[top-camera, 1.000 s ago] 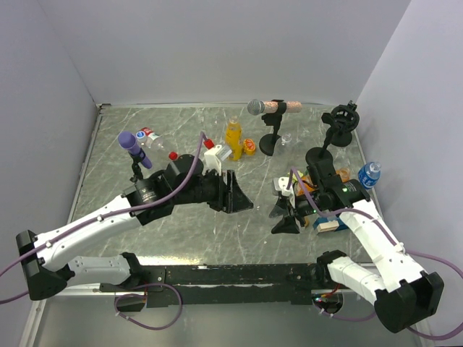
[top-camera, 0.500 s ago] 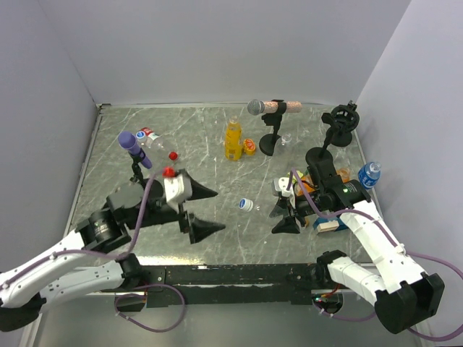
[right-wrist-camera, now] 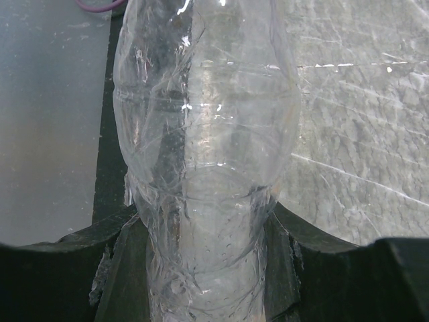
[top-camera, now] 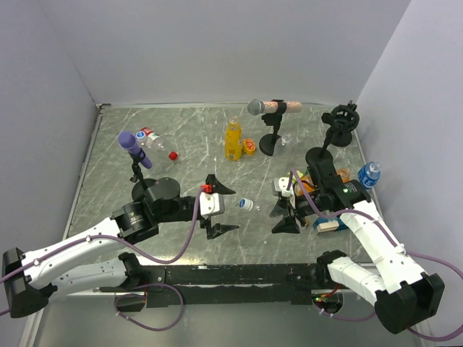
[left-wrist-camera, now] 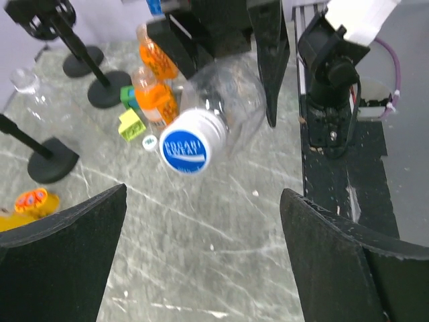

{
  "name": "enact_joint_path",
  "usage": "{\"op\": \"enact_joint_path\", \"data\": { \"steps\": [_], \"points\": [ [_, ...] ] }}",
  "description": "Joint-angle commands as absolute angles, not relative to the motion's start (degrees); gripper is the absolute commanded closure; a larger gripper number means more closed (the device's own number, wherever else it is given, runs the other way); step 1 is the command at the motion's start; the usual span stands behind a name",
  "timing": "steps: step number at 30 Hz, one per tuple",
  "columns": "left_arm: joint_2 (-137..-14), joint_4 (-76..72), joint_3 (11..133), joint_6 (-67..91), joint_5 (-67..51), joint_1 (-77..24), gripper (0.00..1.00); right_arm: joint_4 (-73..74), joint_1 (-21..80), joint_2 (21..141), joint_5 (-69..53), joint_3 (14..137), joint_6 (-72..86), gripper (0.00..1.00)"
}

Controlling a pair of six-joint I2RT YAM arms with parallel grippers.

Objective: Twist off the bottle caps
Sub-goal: Unscrew the bottle cap from the plastic bottle.

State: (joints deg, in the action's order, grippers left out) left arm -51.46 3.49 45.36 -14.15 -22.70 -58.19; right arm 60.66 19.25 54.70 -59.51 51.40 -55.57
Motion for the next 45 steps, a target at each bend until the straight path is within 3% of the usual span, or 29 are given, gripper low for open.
{"op": "enact_joint_path", "data": {
  "steps": [1,4,22,31,32,41,45],
  "points": [
    [-51.5,-4.7,47.4,-15.5,-25.5,-58.2,0.01,59.4,19.0,54.1,-60.9,51.7,-56.9,0.71],
    [-51.9,-6.2,47.4,-14.6,-26.4,-58.1,0.03,59.3,19.0,54.3,-61.0,51.7,-57.0,0.71],
    [-57.7,-2.0,52.5,-13.8,-31.4,-56.8,0.43,59.7,19.0,54.4,-61.3,51.9,-57.1,0.71],
    [-58.7,-1.2,53.5,-11.9,-31.6,-56.3,0.69,59.7,19.0,54.4,-61.4,51.9,-57.2,0.71],
    [-58.8,-1.1,53.7,-11.2,-31.4,-56.3,0.76,59.7,19.0,54.5,-61.3,51.9,-57.2,0.71],
    [-59.1,-1.5,55.4,1.7,-30.4,-56.2,0.97,59.7,18.9,54.4,-61.3,52.0,-57.2,0.71],
    [-59.6,-0.7,56.5,10.9,-29.4,-56.2,0.99,59.7,18.9,54.5,-61.2,52.0,-57.2,0.71]
  ]
}}
